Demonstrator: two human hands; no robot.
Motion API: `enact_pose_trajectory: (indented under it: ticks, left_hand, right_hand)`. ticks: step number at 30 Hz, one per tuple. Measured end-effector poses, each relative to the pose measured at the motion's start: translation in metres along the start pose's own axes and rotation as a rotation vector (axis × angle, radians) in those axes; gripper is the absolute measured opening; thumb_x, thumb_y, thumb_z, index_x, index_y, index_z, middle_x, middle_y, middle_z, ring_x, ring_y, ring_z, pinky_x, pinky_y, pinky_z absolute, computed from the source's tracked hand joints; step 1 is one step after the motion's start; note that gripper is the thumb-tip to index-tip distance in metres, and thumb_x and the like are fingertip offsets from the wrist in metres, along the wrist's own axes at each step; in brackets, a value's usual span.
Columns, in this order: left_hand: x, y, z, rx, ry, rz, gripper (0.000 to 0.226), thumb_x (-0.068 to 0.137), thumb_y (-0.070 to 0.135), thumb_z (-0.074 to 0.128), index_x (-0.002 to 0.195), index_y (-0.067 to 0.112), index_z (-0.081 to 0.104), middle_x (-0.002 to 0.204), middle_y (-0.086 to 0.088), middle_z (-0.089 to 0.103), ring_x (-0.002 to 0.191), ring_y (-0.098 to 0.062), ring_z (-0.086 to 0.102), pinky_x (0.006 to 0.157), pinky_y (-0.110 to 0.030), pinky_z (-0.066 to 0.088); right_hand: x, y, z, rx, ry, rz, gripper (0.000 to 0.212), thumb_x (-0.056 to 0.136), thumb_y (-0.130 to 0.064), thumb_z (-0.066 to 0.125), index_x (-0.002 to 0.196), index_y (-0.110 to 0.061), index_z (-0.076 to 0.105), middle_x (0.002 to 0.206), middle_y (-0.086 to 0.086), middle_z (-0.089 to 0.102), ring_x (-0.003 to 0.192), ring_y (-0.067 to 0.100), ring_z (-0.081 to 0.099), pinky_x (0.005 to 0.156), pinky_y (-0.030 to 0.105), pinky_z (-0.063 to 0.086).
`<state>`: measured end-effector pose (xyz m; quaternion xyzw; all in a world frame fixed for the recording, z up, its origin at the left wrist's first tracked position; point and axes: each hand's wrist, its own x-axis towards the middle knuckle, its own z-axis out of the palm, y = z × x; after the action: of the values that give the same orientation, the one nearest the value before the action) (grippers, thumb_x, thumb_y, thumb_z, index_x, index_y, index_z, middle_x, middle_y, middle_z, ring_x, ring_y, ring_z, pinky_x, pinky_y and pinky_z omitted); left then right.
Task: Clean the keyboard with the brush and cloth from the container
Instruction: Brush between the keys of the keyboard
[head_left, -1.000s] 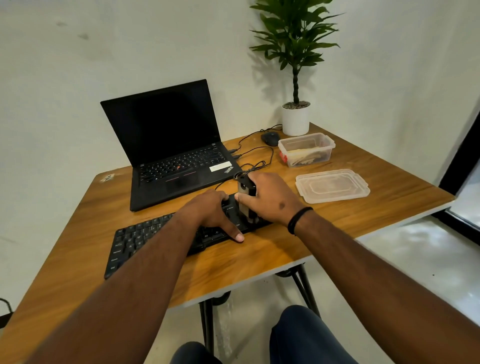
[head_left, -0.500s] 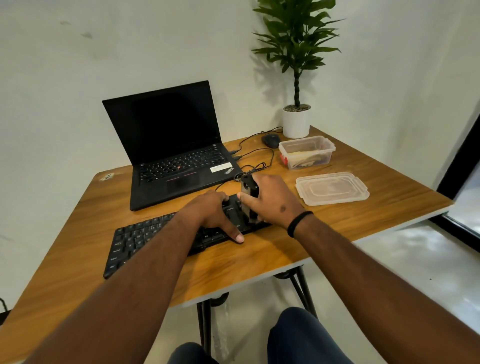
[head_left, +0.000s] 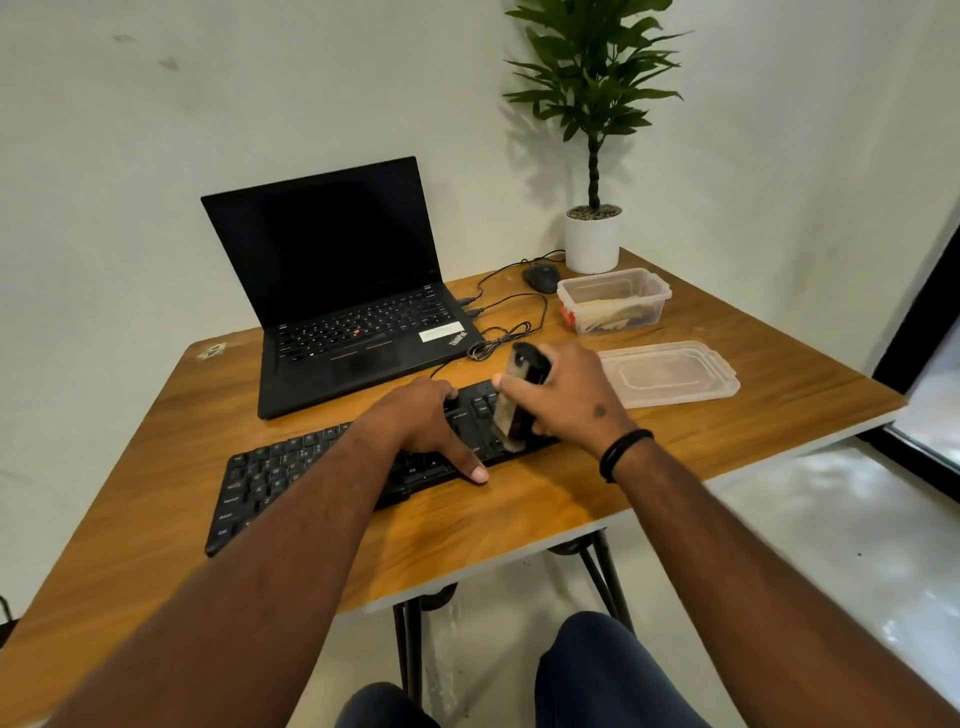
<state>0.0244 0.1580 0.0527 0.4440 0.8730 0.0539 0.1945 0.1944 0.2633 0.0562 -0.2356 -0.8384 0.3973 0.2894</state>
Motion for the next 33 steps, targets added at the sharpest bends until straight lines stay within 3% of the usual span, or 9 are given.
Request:
enact_pose_trajectory:
  ticks: [3, 7, 13, 15, 18, 21, 27, 30, 33]
  left_hand:
    - [-0.002, 0.0, 0.0, 0.012, 0.004, -0.002, 0.116, 0.029, 0.067, 0.092, 0.131, 0.025, 0.054, 0.125, 0.003, 0.056, 0.111, -0.021, 0.054, 0.095, -0.044, 0.051]
    - [-0.003, 0.0, 0.001, 0.007, 0.012, -0.007, 0.136, 0.023, 0.073, 0.088, 0.142, 0.022, 0.048, 0.132, 0.002, 0.053, 0.118, -0.022, 0.053, 0.099, -0.044, 0.05]
    - [-0.004, 0.001, 0.0, 0.021, 0.01, -0.001, 0.135, 0.037, 0.065, 0.093, 0.151, 0.02, 0.038, 0.144, 0.0, 0.046, 0.129, -0.025, 0.048, 0.105, -0.044, 0.046]
    - [-0.004, 0.001, -0.001, 0.032, 0.005, 0.0, 0.132, 0.031, 0.069, 0.091, 0.145, 0.022, 0.044, 0.136, 0.001, 0.051, 0.12, -0.023, 0.052, 0.1, -0.044, 0.049]
    - [-0.005, 0.002, -0.001, 0.031, -0.003, 0.001, 0.124, 0.015, 0.077, 0.084, 0.126, 0.027, 0.056, 0.122, 0.004, 0.058, 0.108, -0.02, 0.056, 0.092, -0.043, 0.053]
    - [-0.003, -0.001, 0.0, 0.015, 0.011, 0.023, 0.13, 0.0, 0.087, 0.074, 0.116, 0.03, 0.06, 0.116, 0.006, 0.062, 0.105, -0.02, 0.06, 0.089, -0.043, 0.055]
    - [-0.005, 0.001, -0.001, 0.009, 0.015, 0.004, 0.136, 0.028, 0.071, 0.09, 0.147, 0.023, 0.044, 0.136, 0.001, 0.049, 0.122, -0.024, 0.051, 0.101, -0.045, 0.049]
    - [-0.004, 0.001, -0.001, 0.026, 0.012, -0.001, 0.134, 0.037, 0.065, 0.093, 0.151, 0.022, 0.037, 0.143, 0.0, 0.044, 0.129, -0.025, 0.046, 0.105, -0.045, 0.046]
    - [-0.004, 0.0, 0.0, 0.035, 0.009, 0.008, 0.13, 0.035, 0.067, 0.092, 0.147, 0.021, 0.043, 0.136, 0.0, 0.049, 0.122, -0.023, 0.05, 0.101, -0.044, 0.049]
  right_hand:
    - [-0.003, 0.0, 0.021, -0.047, -0.046, -0.057, 0.021, 0.088, -0.036, 0.071, 0.081, -0.018, 0.061, 0.078, -0.003, 0.063, 0.072, 0.009, 0.061, 0.056, 0.02, 0.046]
    - [0.009, 0.009, 0.011, -0.232, 0.037, 0.036, 0.024, 0.088, -0.042, 0.067, 0.079, -0.023, 0.055, 0.073, -0.01, 0.055, 0.067, 0.006, 0.054, 0.056, 0.02, 0.039]
    - [0.012, 0.017, -0.006, -0.213, 0.126, 0.111, 0.022, 0.087, -0.039, 0.069, 0.082, -0.02, 0.059, 0.084, -0.001, 0.064, 0.078, 0.016, 0.063, 0.063, 0.029, 0.05]
    - [0.008, 0.01, 0.002, -0.122, 0.073, 0.077, 0.021, 0.088, -0.037, 0.069, 0.085, -0.018, 0.061, 0.084, -0.001, 0.065, 0.077, 0.017, 0.066, 0.063, 0.032, 0.058]
    - [0.0, -0.004, 0.021, -0.04, -0.017, 0.011, 0.022, 0.089, -0.034, 0.07, 0.083, -0.015, 0.061, 0.079, 0.002, 0.067, 0.064, 0.015, 0.066, 0.052, 0.023, 0.053]
    - [-0.001, -0.011, 0.031, -0.018, -0.08, -0.061, 0.022, 0.088, -0.031, 0.071, 0.079, -0.014, 0.06, 0.076, 0.003, 0.065, 0.063, 0.016, 0.064, 0.053, 0.026, 0.049]
    - [0.011, 0.012, -0.004, -0.117, 0.074, 0.121, 0.019, 0.089, -0.035, 0.069, 0.08, -0.024, 0.058, 0.08, -0.004, 0.062, 0.081, 0.018, 0.065, 0.072, 0.036, 0.059]
    - [0.012, 0.013, -0.008, -0.075, 0.189, 0.073, 0.019, 0.088, -0.035, 0.07, 0.077, -0.025, 0.058, 0.082, 0.0, 0.067, 0.075, 0.017, 0.067, 0.065, 0.034, 0.058]
    - [0.012, 0.005, -0.003, 0.097, 0.013, 0.034, 0.018, 0.089, -0.031, 0.072, 0.081, -0.021, 0.06, 0.081, 0.001, 0.068, 0.057, 0.005, 0.065, 0.045, 0.018, 0.049]
